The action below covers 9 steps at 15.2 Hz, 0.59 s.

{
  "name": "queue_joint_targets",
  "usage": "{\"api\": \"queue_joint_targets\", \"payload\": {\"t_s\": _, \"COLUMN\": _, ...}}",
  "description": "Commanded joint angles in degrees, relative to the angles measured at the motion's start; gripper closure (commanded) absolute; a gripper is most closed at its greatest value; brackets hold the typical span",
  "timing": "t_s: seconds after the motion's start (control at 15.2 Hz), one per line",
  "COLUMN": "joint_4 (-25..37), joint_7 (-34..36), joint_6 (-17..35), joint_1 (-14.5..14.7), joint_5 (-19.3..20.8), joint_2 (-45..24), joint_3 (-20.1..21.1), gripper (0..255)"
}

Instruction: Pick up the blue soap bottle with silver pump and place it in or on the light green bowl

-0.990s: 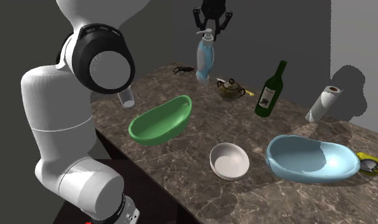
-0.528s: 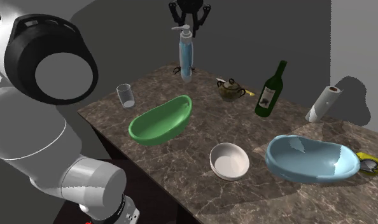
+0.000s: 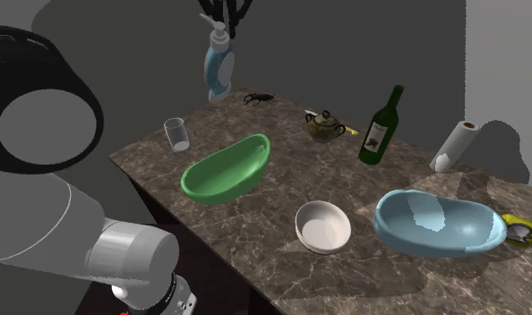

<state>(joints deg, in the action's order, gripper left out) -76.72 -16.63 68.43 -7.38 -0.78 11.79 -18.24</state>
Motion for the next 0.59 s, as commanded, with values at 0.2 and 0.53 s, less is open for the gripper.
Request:
{"api": "queue_joint_targets", "payload": {"t_s": 0.2, "joint_4": -5.5, "joint_7": 3.4, "joint_6": 1.1, "joint_1": 0.8, "joint_5": 1.1, "joint_2": 4.7, "joint_3": 2.7, "gripper": 255}}
{"api": "queue_joint_targets", "payload": {"t_s": 0.53, "joint_4": -13.0, "joint_7": 3.8, "joint_6": 5.6, "joint_1": 0.7, "joint_5": 1.7, "joint_2": 7.8, "joint_3": 3.2, "gripper": 255}}
